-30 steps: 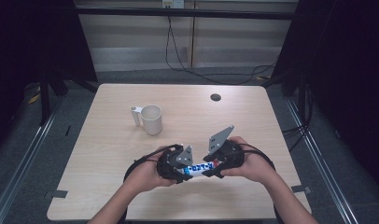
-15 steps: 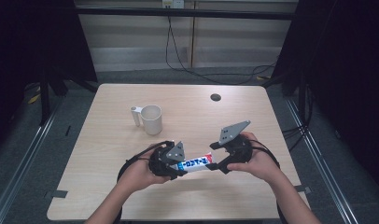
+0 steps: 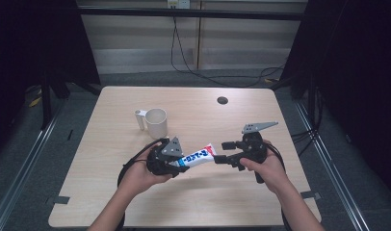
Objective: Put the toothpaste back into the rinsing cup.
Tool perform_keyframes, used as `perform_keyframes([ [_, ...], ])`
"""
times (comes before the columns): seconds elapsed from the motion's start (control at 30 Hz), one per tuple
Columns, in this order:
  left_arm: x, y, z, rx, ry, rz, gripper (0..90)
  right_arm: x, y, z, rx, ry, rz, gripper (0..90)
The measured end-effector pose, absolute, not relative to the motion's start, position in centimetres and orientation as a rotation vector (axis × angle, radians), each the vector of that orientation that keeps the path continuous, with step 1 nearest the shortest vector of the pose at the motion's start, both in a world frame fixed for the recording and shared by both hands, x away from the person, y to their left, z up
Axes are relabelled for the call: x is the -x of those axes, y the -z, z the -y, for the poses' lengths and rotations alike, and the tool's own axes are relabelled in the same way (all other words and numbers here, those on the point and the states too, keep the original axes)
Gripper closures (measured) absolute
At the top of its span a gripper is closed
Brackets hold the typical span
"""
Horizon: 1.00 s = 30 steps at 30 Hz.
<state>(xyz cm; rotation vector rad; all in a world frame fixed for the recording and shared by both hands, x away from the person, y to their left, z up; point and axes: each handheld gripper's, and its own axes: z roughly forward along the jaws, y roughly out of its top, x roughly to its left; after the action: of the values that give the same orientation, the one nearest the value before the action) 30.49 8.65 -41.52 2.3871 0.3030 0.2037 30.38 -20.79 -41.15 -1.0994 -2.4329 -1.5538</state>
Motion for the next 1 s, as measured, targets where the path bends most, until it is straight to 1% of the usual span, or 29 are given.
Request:
perform_keyframes([
  [0.07, -30.5, 41.5, -8.6, -2.391, -0.202, -0.315, 62.9, -30.4, 41.5, 20.8, 1.155, 1.558, 2.383, 21.3],
  [0.27, -30.4, 41.7, -8.2, -2.392, -0.202, -0.306, 62.9, -30.6, 42.0, 20.3, 1.184, 1.542, 2.350, 22.1],
  [0.4, -30.4, 41.7, -7.9, -2.396, -0.197, -0.293, 62.9, -30.8, 42.0, 20.1, 1.216, 1.511, 2.328, 24.8],
  [0.47, -30.3, 41.8, -7.8, -2.401, -0.206, -0.286, 62.9, -30.9, 42.1, 20.1, 1.230, 1.508, 2.312, 28.7],
  [0.57, -30.3, 41.8, -7.6, -2.405, -0.203, -0.277, 62.9, -31.1, 42.2, 20.1, 1.243, 1.488, 2.291, 29.8],
  [0.87, -30.3, 41.8, -7.5, -2.393, -0.211, -0.264, 63.0, -31.5, 42.4, 19.7, 1.265, 1.424, 2.263, 29.8],
  [1.0, -30.3, 41.9, -7.4, -2.396, -0.208, -0.261, 63.1, -31.6, 42.7, 19.4, 1.257, 1.399, 2.247, 36.1],
])
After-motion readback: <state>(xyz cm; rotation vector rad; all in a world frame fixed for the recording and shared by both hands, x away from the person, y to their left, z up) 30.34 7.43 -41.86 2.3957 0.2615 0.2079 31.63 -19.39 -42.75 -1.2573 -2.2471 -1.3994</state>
